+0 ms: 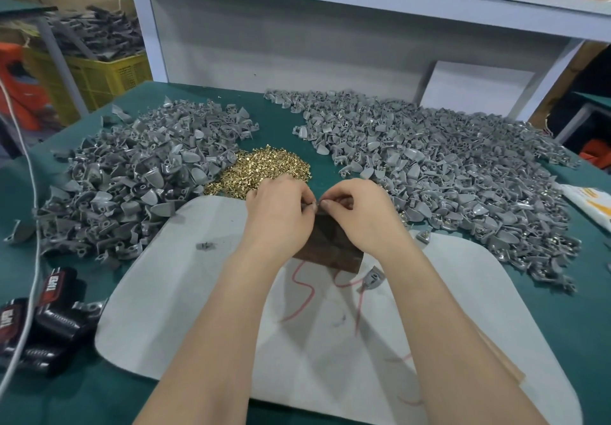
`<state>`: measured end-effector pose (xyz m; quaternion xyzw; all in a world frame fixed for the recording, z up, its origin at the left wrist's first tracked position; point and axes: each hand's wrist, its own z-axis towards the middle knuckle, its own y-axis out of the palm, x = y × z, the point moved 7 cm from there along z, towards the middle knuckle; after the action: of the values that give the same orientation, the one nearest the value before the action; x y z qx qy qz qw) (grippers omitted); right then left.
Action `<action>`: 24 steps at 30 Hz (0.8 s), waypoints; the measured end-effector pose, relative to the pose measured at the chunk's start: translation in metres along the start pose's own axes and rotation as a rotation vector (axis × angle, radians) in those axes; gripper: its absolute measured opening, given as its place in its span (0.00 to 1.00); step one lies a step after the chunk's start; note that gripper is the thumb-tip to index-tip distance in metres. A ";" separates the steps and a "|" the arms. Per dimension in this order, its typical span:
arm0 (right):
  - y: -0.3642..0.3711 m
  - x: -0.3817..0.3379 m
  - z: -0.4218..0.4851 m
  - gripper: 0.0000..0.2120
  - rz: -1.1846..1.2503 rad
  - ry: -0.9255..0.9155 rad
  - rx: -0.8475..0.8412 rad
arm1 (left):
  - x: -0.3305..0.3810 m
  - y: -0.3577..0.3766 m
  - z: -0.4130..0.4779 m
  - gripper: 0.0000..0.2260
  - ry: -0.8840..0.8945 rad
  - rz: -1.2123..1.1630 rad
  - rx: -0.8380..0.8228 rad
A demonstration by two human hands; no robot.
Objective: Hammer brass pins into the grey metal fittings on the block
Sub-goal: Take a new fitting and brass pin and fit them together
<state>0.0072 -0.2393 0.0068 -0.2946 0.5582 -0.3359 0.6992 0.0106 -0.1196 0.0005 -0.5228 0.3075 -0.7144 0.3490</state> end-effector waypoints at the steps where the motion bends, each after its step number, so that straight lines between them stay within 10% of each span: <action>1: 0.001 0.001 0.000 0.05 0.016 -0.003 -0.005 | 0.000 0.000 0.000 0.05 -0.003 -0.006 0.000; 24: 0.000 -0.009 -0.003 0.04 -0.118 0.001 0.074 | 0.001 -0.002 -0.001 0.06 0.000 0.027 0.003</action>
<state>0.0024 -0.2319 0.0113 -0.3006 0.5272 -0.3971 0.6885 0.0095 -0.1192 0.0028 -0.5179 0.3136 -0.7102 0.3592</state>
